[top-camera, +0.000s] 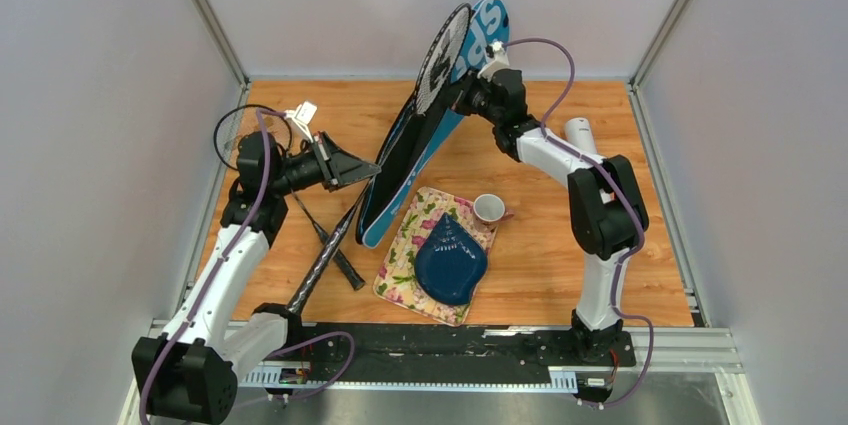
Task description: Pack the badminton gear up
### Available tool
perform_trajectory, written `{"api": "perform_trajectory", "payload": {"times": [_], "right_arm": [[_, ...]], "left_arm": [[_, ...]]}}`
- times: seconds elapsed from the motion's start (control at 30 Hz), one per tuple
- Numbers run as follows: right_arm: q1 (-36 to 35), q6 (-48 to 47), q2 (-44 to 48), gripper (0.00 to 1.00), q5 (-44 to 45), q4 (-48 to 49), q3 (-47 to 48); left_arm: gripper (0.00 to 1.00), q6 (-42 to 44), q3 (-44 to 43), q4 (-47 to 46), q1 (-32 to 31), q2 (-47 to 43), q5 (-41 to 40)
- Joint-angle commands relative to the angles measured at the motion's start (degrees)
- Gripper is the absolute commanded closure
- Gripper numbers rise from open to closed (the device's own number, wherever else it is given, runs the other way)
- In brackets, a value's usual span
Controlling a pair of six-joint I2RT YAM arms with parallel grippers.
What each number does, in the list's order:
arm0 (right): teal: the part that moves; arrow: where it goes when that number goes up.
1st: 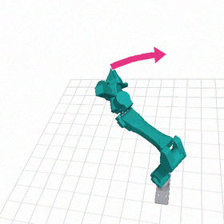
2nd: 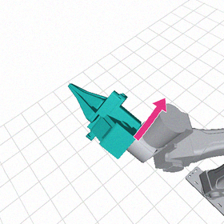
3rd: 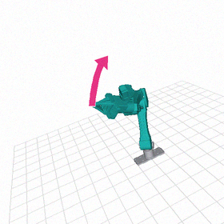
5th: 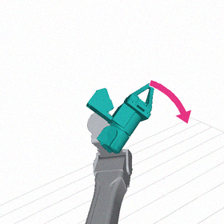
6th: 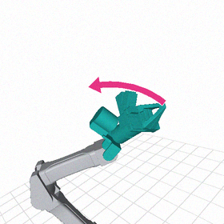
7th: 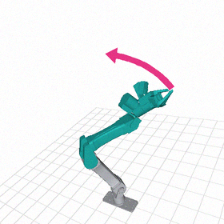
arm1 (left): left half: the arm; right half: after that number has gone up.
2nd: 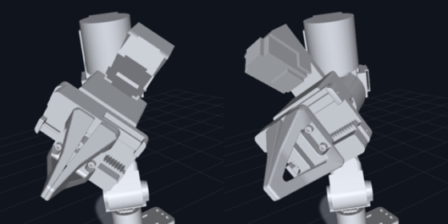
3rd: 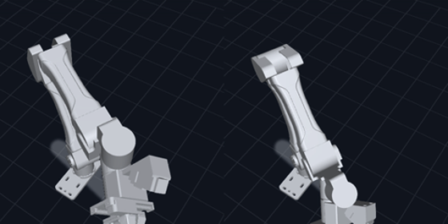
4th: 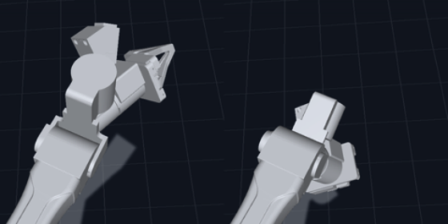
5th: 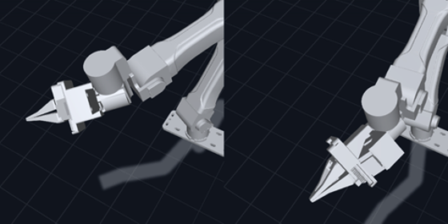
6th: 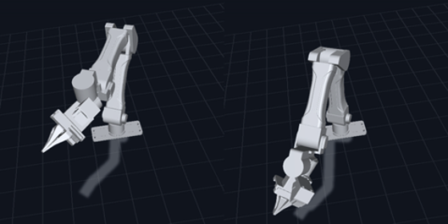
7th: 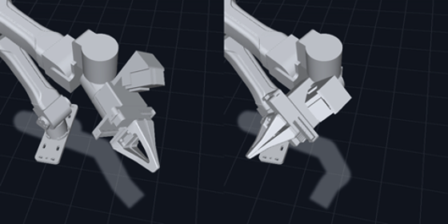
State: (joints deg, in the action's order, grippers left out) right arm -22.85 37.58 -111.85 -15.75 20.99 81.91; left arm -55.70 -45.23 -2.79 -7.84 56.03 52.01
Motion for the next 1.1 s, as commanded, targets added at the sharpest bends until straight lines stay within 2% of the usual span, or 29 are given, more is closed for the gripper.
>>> {"api": "perform_trajectory", "payload": {"times": [0.0, 0.2, 0.3, 0.43, 0.53, 0.7, 0.87, 1.07], "right_arm": [[1.9, 2.1, -0.4, 1.00, -4.2, 8.5, 2.8], [3.0, 3.2, -0.5, 1.00, -6.2, 10.4, 2.3], [3.6, 3.7, -0.5, 1.00, -7.8, 12.7, 1.6], [4.3, 4.9, -0.9, 1.00, -10.4, 15.7, 1.1], [4.7, 5.3, -1.3, 1.00, -12.9, 17.3, 1.2], [5.2, 4.9, -1.4, 1.00, -15.9, 19.8, 0.1], [5.4, 5.2, -2.2, 1.00, -18.7, 22.5, -0.6], [4.4, 5.0, -3.2, 1.00, -17.3, 22.3, -1.3]], "left_arm": [[1.00, -1.9, 0.8, -0.3, -0.1, -1.5, 1.0], [1.00, -0.5, 1.8, 2.2, 1.8, -1.9, -0.7], [1.00, -2.4, 2.1, -1.2, 2.8, -0.1, 3.0], [1.00, -1.0, 0.3, -0.4, 2.9, 3.5, 5.0], [1.00, -3.9, 1.6, -5.3, 2.9, 5.0, 7.6], [1.00, -2.6, 0.9, -3.3, 3.1, 8.1, 9.4], [1.00, -3.0, -2.6, -0.8, 3.2, 13.8, 11.5], [1.00, -2.4, -9.7, 0.8, 2.9, 22.6, 10.4]]}}
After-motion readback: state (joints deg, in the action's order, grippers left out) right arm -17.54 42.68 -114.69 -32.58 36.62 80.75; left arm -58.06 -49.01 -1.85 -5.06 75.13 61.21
